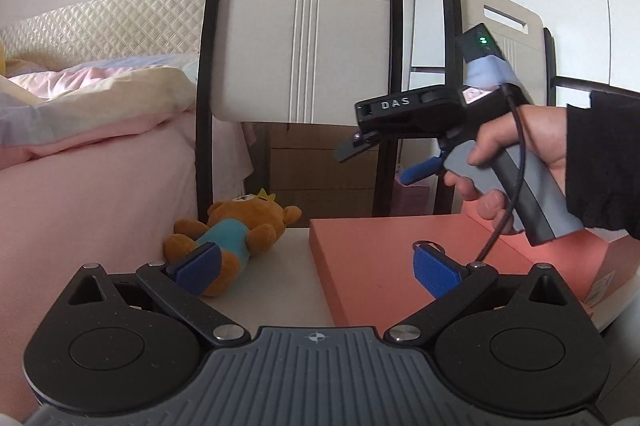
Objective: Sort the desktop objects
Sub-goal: 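Move the open right tool to the brown teddy bear in blue shirt, then close the right tool on the teddy bear's blue shirt, then lift the teddy bear with the right tool and carry it over the shoe box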
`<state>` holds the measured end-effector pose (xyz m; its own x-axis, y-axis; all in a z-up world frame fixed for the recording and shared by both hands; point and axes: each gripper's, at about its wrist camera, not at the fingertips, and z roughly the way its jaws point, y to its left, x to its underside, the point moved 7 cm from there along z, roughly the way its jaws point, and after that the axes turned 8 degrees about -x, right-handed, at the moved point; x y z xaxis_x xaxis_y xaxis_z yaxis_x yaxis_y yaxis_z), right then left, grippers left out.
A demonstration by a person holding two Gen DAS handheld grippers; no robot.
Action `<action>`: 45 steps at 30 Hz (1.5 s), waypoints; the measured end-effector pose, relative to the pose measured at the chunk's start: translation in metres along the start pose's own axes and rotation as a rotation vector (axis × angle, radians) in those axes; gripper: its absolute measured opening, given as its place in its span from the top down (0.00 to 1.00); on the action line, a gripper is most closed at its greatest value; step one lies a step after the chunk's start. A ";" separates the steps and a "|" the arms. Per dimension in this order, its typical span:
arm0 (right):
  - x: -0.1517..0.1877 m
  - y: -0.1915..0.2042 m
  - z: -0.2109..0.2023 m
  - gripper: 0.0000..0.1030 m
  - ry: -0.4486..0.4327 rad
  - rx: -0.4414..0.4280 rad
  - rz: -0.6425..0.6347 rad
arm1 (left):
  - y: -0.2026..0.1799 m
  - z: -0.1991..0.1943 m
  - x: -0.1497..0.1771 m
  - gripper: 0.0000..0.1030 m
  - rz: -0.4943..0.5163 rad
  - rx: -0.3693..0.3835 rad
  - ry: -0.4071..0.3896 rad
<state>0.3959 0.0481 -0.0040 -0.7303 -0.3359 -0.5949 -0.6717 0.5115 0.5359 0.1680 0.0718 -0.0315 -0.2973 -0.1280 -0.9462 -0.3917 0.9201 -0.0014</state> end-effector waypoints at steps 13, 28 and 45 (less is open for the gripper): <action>-0.011 0.037 0.111 0.04 0.210 -0.028 0.041 | -0.007 0.001 0.015 0.00 0.017 -0.009 0.021; -0.002 0.010 0.156 0.20 0.172 0.038 0.172 | 0.007 0.005 0.016 0.00 -0.050 -0.109 0.051; -0.019 0.010 0.091 0.45 0.025 0.035 0.106 | -0.001 -0.002 0.007 0.00 -0.053 -0.066 0.004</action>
<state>0.4144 0.1319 -0.0420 -0.8002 -0.2981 -0.5204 -0.5862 0.5722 0.5735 0.1646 0.0696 -0.0374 -0.2781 -0.1774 -0.9440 -0.4634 0.8856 -0.0300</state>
